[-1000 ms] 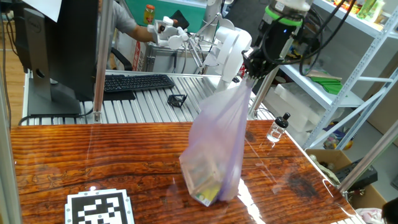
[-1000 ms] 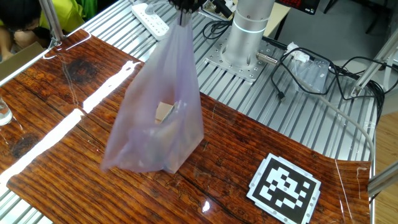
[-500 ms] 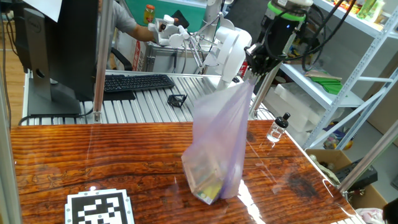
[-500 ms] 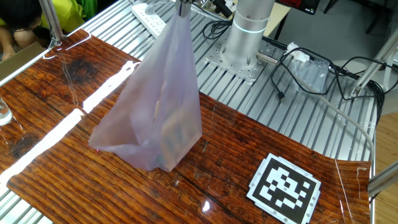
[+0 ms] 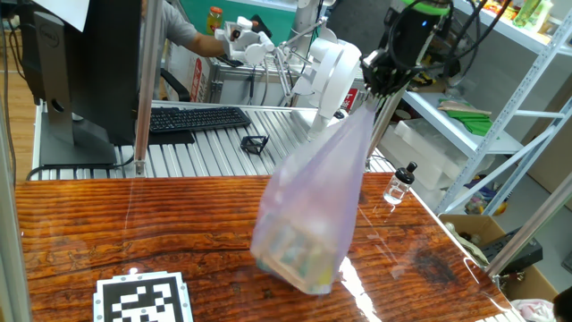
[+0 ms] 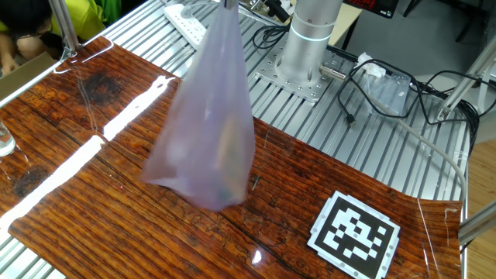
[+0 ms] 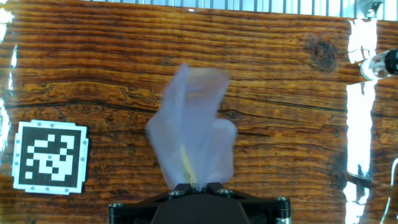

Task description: Pick up a bag of things

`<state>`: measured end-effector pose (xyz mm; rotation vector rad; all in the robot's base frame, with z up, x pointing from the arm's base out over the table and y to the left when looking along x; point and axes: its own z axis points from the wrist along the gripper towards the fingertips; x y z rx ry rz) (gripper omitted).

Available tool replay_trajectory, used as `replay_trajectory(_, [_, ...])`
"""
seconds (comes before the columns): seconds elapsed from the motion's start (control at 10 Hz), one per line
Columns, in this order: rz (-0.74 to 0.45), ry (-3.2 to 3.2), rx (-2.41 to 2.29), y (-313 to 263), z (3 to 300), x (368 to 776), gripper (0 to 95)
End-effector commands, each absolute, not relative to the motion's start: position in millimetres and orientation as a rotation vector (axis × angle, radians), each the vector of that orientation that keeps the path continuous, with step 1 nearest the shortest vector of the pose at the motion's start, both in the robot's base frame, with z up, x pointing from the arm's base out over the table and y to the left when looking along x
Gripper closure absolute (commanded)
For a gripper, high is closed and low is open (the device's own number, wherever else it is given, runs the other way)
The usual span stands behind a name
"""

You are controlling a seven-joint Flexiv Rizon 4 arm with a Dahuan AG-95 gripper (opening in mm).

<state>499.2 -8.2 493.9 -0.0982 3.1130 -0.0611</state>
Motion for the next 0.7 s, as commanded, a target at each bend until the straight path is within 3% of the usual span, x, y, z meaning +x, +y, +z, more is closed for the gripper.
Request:
replay_trajectory(0.1, [-0.067, 3.119, -0.104, -9.4, 503.4, 500.2, 95.0])
replay_trajectory(0.7, [-0.098, 3.123, -0.141, -16.7, 524.7, 502.9, 95.0])
